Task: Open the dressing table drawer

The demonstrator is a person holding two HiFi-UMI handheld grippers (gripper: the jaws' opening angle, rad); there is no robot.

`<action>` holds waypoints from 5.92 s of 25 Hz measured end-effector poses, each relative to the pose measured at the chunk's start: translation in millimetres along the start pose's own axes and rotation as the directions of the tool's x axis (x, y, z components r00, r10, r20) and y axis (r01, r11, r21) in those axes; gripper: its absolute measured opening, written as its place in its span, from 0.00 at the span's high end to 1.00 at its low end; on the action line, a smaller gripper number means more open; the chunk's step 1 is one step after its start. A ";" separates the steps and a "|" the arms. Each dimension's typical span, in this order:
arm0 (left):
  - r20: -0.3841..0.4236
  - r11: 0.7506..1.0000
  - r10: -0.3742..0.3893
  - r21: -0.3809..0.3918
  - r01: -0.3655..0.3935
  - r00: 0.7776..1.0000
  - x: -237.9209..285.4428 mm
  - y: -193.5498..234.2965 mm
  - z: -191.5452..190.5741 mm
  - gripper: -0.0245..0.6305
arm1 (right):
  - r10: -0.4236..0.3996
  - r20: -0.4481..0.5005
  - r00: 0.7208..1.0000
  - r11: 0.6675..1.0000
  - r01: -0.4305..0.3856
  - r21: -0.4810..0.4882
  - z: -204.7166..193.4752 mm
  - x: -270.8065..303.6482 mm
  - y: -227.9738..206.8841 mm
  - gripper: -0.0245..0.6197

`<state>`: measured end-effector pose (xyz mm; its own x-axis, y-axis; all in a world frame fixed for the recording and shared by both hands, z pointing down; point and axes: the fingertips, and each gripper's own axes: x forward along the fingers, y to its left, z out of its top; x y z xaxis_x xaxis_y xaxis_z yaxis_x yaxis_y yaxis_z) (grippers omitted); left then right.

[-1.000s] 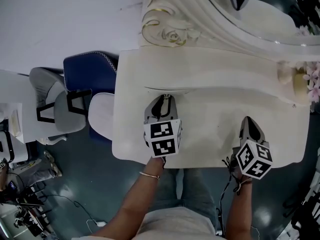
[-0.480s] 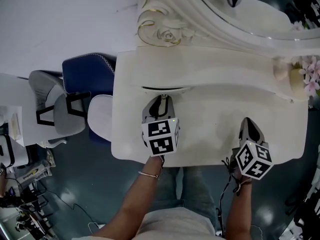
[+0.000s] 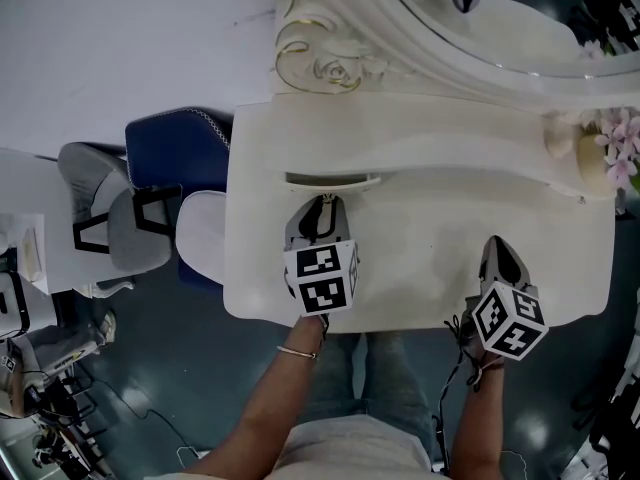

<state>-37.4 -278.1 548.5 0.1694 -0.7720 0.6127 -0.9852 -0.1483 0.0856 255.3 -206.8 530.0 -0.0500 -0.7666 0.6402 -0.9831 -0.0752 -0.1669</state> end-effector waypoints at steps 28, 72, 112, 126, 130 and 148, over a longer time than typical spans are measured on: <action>-0.010 1.000 -0.005 0.002 0.005 1.000 -5.8 -2.3 -3.3 0.80 | 0.004 -0.003 1.000 1.000 -0.004 -0.014 -2.7 -6.9 4.5 0.95; 0.000 1.000 0.001 0.006 -0.001 1.000 -10.8 -3.6 -6.7 0.80 | -0.014 -0.003 1.000 1.000 0.014 -0.013 -3.9 -11.5 -5.4 0.95; -0.018 1.000 -0.008 -0.011 0.007 1.000 -37.2 -8.6 -32.1 0.80 | 0.008 -0.001 1.000 0.999 -0.008 -0.031 -7.8 -19.7 6.4 0.95; -0.011 0.999 -0.035 -0.001 0.035 0.999 -43.1 -12.1 -28.8 0.79 | 0.018 0.007 1.000 0.999 -0.018 -0.037 1.4 -18.1 16.0 0.95; -0.003 0.999 -0.033 0.001 0.033 0.999 -50.1 -10.2 -24.7 0.79 | 0.028 0.015 0.999 0.999 -0.027 -0.044 6.1 -19.3 23.1 0.95; 0.214 0.999 0.048 0.013 -0.052 0.976 -109.7 43.8 73.6 0.79 | 0.098 0.159 0.982 0.992 -0.085 -0.088 78.4 -41.1 69.1 0.95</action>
<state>-97.3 -245.4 427.2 0.1232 -0.8924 0.4342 -0.9923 -0.1158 0.0436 203.3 -230.4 433.3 -0.1179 -0.8619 0.4932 -0.9870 0.0470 -0.1539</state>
